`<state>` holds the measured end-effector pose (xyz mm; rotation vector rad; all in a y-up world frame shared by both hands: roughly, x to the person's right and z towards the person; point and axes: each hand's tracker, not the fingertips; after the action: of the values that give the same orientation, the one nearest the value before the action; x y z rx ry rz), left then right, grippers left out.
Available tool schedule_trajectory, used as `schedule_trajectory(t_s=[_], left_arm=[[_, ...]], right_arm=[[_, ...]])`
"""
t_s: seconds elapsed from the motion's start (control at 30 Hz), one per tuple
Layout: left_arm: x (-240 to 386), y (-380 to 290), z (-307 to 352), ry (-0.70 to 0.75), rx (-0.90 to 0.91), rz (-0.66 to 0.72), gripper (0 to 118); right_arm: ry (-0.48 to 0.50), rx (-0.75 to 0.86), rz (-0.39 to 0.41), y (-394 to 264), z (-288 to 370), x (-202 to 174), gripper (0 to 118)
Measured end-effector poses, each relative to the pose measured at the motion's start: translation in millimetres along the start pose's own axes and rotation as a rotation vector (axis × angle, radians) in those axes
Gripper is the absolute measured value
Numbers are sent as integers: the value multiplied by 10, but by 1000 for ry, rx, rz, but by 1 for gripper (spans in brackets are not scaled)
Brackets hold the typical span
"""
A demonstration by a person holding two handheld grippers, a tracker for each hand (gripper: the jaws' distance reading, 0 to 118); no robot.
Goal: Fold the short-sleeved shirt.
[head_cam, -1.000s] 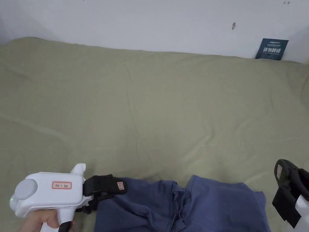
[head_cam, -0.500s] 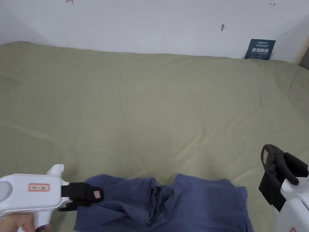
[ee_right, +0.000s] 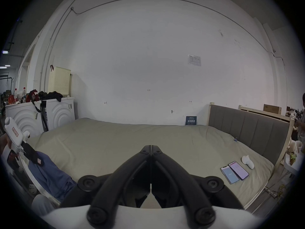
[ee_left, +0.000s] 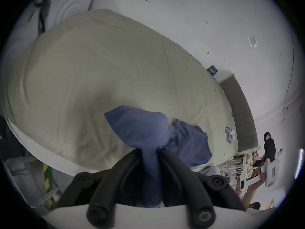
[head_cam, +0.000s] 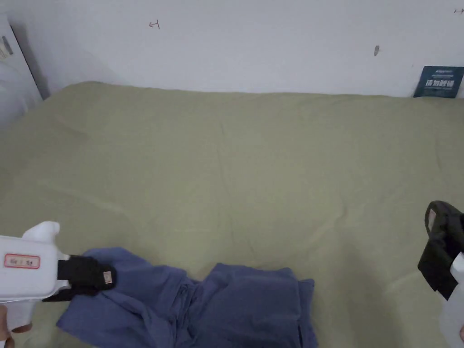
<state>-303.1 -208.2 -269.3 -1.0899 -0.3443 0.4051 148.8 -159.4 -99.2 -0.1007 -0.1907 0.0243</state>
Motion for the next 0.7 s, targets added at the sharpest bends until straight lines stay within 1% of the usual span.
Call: schedule_trajectory(t_s=[0.2,0.3,0.33,0.43,0.47,0.5,0.53,0.57,0.6,0.7], left_arm=[[967,-18,-288,27,-77,-144,9],[1398,-81,-618,57,-119,-200,9],[1542,-119,-772,65,-140,-240,9],[1849,-202,-1273,76,-191,-255,9],[1943,-226,-1438,70,-209,-270,14],[2050,-266,-1620,43,-204,-313,32],[2137,-329,-1771,1,-197,-354,65],[2213,-384,-1897,-39,-216,-388,107],[2253,-420,-2015,-71,-247,-407,118],[2169,-382,-1946,-97,-228,-307,116]], right_arm=[[7,-24,-27,-108,95,52,1],[4,-52,-53,-150,127,107,1],[-5,-69,-58,-162,131,127,1],[-22,-82,-56,-195,169,179,1],[-28,-87,-54,-203,173,192,1],[-34,-93,-56,-210,178,212,1],[-39,-100,-61,-214,182,236,1],[-42,-106,-65,-214,187,257,1],[-47,-111,-69,-215,197,280,1],[-66,-115,-59,-232,234,343,1]])
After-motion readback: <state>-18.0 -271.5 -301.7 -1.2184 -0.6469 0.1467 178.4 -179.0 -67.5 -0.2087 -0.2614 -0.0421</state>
